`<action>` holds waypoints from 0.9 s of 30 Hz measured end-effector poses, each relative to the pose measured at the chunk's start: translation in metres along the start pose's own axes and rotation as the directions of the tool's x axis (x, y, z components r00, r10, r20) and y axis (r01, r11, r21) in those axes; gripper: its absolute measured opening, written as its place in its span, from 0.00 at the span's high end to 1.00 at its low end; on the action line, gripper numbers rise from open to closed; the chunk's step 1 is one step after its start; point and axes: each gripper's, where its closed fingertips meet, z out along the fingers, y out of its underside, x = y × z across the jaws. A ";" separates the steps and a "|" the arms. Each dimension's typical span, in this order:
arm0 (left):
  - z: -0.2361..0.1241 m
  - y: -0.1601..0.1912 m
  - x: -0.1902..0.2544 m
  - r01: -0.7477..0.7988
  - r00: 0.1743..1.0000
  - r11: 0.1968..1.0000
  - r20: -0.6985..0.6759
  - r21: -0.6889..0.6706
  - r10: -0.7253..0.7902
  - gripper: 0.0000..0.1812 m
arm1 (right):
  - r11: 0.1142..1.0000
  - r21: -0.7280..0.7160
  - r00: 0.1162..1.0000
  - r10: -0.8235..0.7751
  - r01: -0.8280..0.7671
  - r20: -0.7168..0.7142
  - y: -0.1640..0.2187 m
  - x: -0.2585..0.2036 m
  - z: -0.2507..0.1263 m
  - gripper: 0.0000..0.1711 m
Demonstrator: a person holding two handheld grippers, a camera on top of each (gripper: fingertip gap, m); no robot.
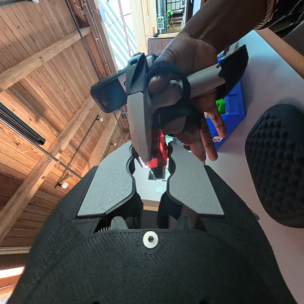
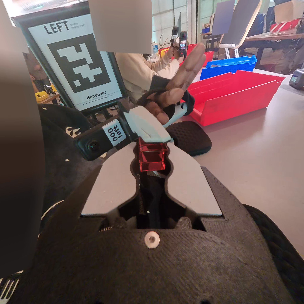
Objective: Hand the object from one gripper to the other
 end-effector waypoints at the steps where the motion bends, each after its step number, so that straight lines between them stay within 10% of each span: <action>1: 0.000 0.001 0.000 0.021 1.000 1.000 -0.009 -0.006 -0.021 0.80 | 1.000 0.003 1.000 -0.003 0.003 -0.008 -0.001 0.001 0.000 0.83; 6: -0.002 0.001 -0.011 0.200 0.980 0.980 0.000 0.023 -0.200 0.83 | 0.997 0.078 1.000 -0.016 0.015 0.011 -0.012 -0.002 -0.005 0.82; 11: -0.012 0.015 -0.036 0.551 0.833 0.832 0.014 0.068 -0.553 0.83 | 0.887 0.341 0.950 -0.272 0.310 -0.154 -0.053 -0.002 -0.033 0.61; 14: -0.018 0.014 -0.037 0.783 0.622 0.617 -0.126 0.083 -0.773 0.83 | 0.630 0.273 0.680 -0.607 0.727 -0.410 -0.065 -0.006 -0.050 0.50; 19: -0.027 -0.007 -0.025 0.981 0.156 0.191 -0.434 -0.039 -0.887 0.83 | -0.026 -0.281 -0.165 -0.858 0.959 -0.486 -0.049 -0.005 -0.054 0.57; 27: -0.029 -0.030 0.005 0.972 -0.046 0.100 -0.585 -0.215 -0.810 0.83 | -0.221 -0.387 -0.345 -0.893 0.895 -0.287 -0.017 -0.005 -0.008 0.64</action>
